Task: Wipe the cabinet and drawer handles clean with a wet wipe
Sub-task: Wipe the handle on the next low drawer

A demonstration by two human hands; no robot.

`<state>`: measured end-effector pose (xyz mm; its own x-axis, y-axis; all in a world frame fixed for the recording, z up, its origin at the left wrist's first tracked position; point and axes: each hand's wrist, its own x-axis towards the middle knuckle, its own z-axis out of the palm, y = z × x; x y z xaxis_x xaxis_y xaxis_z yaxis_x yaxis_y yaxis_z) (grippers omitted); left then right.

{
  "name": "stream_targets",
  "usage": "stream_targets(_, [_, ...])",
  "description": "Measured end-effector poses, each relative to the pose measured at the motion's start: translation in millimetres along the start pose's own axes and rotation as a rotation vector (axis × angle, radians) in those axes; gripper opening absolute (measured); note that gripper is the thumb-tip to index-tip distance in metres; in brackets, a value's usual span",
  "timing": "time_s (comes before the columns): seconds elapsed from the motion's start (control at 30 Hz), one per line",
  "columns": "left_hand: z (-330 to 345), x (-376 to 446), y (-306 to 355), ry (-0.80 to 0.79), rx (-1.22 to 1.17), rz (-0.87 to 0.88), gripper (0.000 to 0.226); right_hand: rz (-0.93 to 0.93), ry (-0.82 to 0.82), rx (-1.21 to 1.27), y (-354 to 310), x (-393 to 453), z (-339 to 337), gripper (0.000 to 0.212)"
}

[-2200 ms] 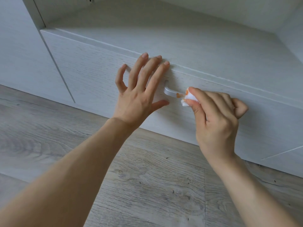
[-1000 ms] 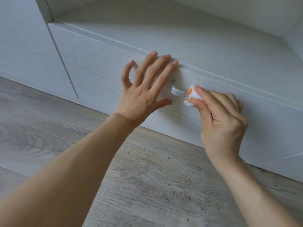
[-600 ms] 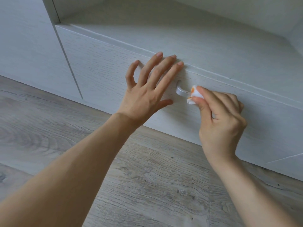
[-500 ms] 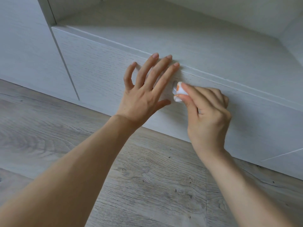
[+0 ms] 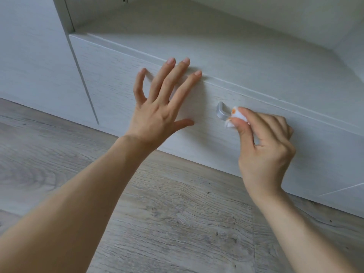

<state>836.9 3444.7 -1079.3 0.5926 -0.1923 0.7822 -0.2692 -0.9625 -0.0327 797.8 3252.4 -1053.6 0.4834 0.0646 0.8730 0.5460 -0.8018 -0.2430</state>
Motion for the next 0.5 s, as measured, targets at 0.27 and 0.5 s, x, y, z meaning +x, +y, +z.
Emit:
stream_targets(0.27, [1.2,-0.7,-3.2,-0.004,-0.02,0.0,0.102,0.086,0.012,-0.012,-1.4,-2.6,-10.8,0.015])
stream_targets(0.5, [1.4,-1.1,-1.6,0.004,-0.013,0.004,0.1,0.109,0.026,0.015,-26.6,8.4,15.0,0.01])
